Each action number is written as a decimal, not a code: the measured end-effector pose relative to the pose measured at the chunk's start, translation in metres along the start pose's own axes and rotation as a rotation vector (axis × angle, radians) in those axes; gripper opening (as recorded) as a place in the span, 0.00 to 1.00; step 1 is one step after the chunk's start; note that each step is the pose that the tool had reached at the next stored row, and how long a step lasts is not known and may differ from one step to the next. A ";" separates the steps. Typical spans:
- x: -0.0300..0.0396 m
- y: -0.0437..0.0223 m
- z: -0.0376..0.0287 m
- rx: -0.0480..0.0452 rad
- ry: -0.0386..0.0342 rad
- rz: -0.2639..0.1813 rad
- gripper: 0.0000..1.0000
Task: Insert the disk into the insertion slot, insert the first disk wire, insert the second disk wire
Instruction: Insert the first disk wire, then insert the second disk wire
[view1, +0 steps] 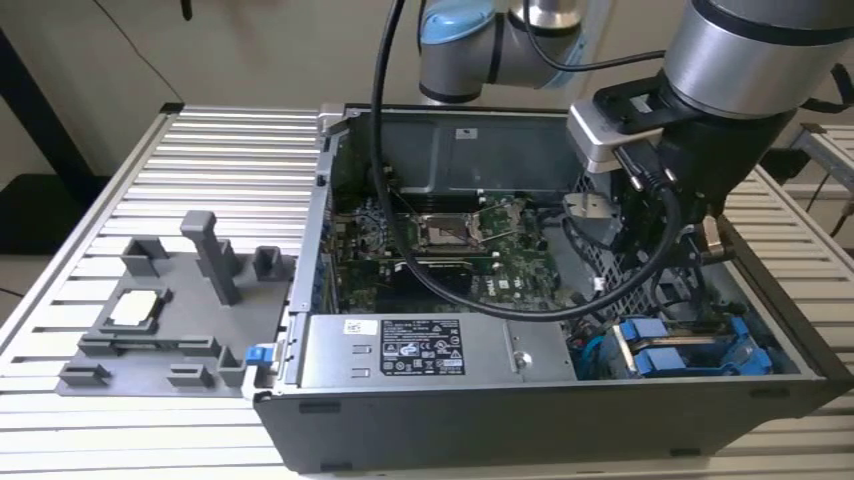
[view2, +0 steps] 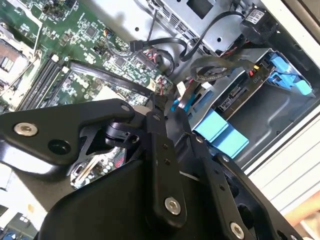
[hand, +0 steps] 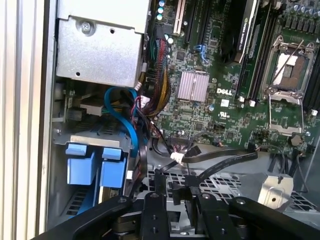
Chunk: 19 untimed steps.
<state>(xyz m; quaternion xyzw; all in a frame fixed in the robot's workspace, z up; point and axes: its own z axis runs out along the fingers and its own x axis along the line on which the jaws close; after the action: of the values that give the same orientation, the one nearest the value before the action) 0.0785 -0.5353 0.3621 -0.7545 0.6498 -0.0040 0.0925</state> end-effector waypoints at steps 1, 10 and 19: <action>0.0000 0.0000 0.0000 0.0006 -0.0023 0.000 0.27; 0.0013 0.0002 -0.0002 0.0067 -0.0239 0.003 0.16; 0.0159 0.0019 -0.0023 0.0056 -0.0206 0.002 0.16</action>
<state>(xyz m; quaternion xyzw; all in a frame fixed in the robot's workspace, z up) 0.0788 -0.5514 0.3623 -0.7534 0.6497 0.0021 0.1013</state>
